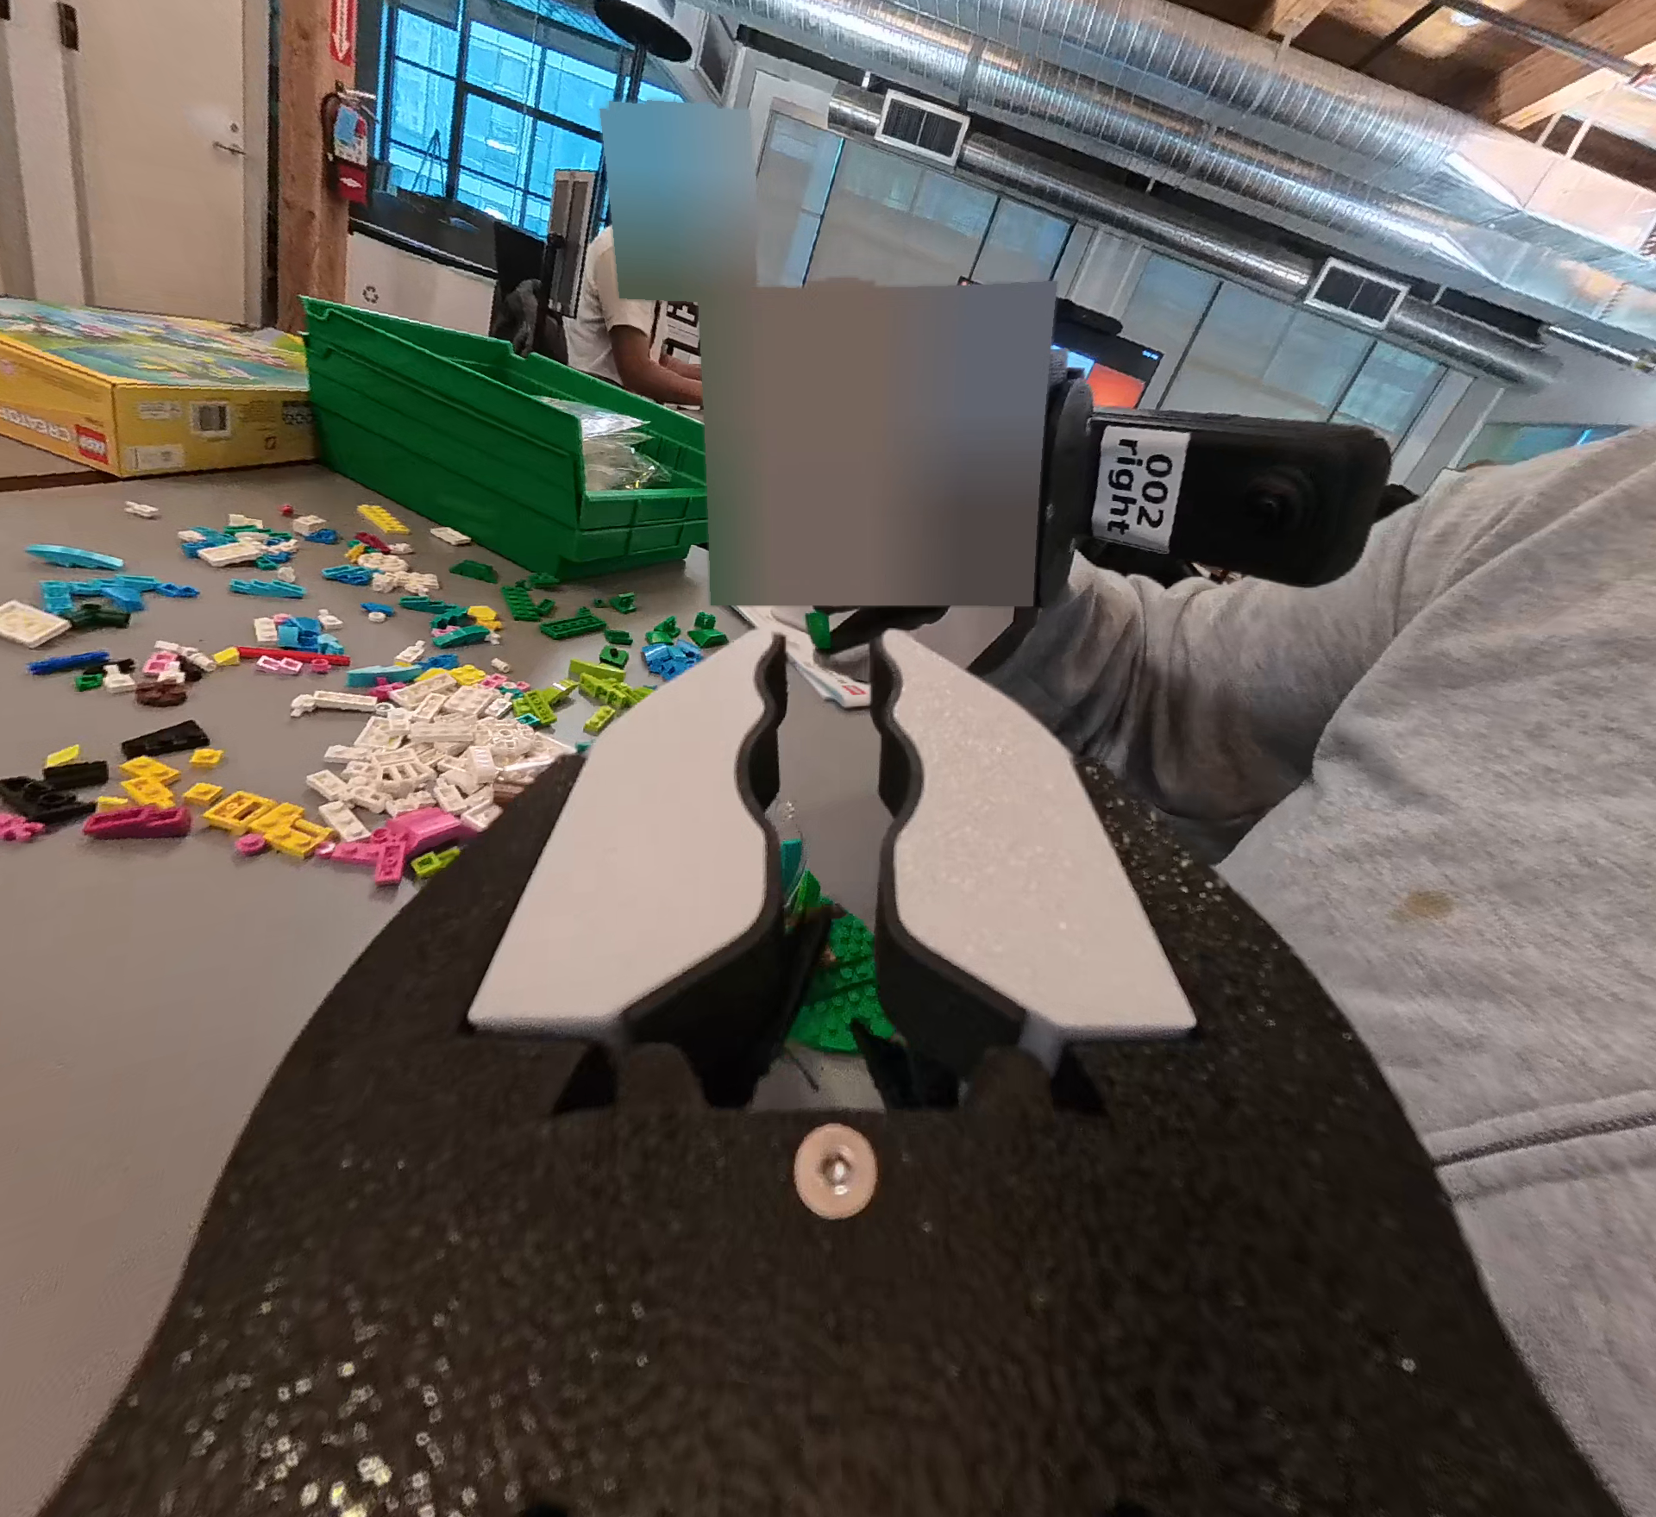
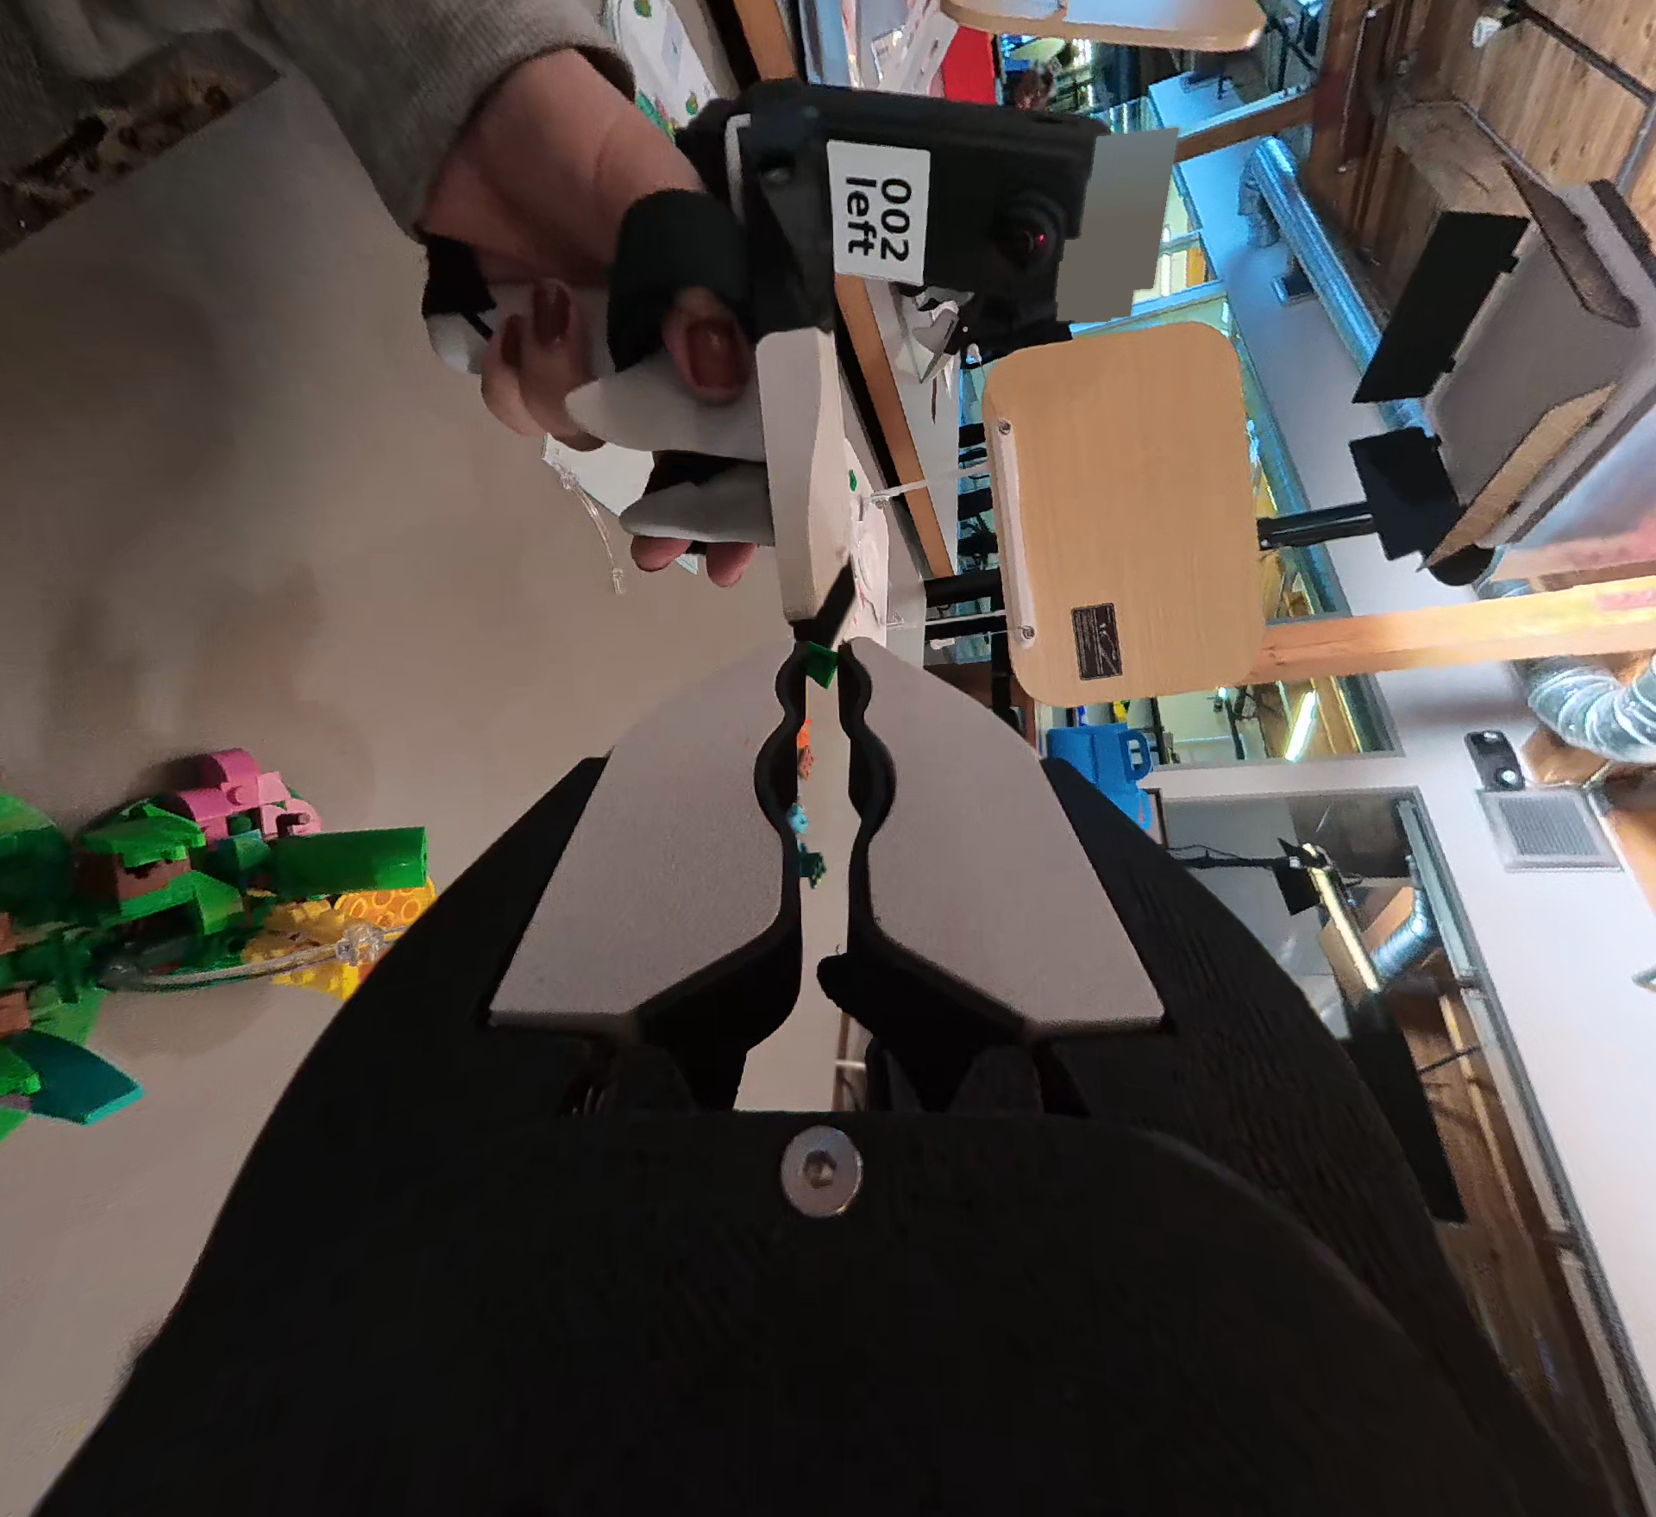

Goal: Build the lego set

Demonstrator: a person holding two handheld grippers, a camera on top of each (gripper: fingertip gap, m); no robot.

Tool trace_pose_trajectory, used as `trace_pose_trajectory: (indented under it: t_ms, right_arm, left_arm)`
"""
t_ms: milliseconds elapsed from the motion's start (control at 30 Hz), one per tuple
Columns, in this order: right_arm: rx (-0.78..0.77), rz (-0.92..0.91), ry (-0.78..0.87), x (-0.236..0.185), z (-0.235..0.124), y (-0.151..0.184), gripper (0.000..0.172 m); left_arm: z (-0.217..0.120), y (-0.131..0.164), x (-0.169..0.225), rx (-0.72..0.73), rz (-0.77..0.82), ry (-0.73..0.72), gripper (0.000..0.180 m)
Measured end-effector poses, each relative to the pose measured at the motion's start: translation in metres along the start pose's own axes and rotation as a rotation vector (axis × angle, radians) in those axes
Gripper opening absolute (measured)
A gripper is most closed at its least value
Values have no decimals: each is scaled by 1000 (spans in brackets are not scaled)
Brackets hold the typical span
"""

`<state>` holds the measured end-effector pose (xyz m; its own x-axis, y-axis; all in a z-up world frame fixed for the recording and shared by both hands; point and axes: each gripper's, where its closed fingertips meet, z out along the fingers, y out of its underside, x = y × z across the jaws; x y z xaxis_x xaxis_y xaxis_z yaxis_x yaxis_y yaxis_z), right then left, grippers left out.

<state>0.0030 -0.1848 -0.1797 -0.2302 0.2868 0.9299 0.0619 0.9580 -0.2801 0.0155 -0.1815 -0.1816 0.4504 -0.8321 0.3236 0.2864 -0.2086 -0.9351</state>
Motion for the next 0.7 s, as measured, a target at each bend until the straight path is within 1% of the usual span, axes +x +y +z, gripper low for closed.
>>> trace_pose_trajectory:
  t_ms: [100, 200, 400, 633, 700]
  right_arm:
    - [5, -37, -13, -4, 4, -3, 4]
    - [-1, -69, -24, -7, 5, -2, 5]
    - [-16, -116, -51, -16, 9, 3, 5]
    - [-16, -164, -65, -20, 19, 12, 5]
    - [-14, -142, -89, -21, 23, 16, 5]
  left_arm:
    - [-3, 2, 1, -3, 4, 10, 8]
    - [-4, 6, -3, -34, 22, -14, 6]
    - [-5, 14, -9, -63, 8, -17, 4]
    - [-10, 18, -22, -58, -44, -24, 4]
    - [-12, 19, -27, -62, -42, -46, 4]
